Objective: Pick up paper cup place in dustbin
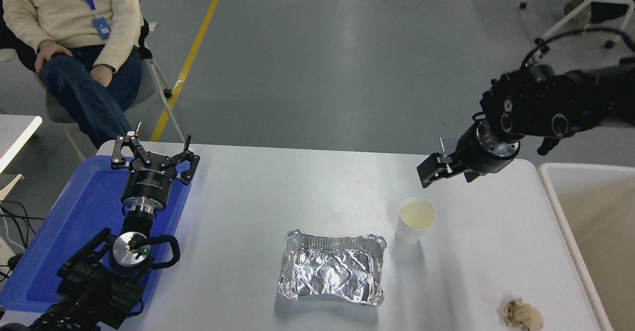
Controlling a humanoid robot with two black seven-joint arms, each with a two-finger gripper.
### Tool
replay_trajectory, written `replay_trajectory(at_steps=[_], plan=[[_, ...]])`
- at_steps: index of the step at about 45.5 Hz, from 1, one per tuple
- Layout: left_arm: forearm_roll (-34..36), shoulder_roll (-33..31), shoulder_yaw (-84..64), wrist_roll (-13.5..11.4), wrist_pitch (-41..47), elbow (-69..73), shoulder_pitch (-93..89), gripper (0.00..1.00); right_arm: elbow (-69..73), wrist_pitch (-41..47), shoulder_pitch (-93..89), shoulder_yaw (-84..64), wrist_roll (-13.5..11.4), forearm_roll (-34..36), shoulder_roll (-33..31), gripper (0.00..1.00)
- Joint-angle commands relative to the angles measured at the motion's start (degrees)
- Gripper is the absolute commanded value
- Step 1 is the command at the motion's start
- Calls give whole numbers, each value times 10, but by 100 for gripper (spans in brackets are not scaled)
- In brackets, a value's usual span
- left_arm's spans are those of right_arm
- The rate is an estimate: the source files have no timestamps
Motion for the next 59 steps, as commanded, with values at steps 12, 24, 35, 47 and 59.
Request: replay_trajectory(at_steps=[12,24,35,47,59], plan=[[0,0,0,0,0,0,0,100,-77,-89,-135,19,-1,2,49,99],[0,0,0,0,0,0,0,100,-96,-94,-146,14,-1,2,48,99],[0,0,0,0,0,0,0,100,-118,-97,-175,11,-1,0,48,99],[0,0,0,0,0,0,0,100,-121,-98,-192,12,-1,2,48,89],[0,0,0,0,0,0,0,100,-108,-71,-190,11,-1,2,46,0]])
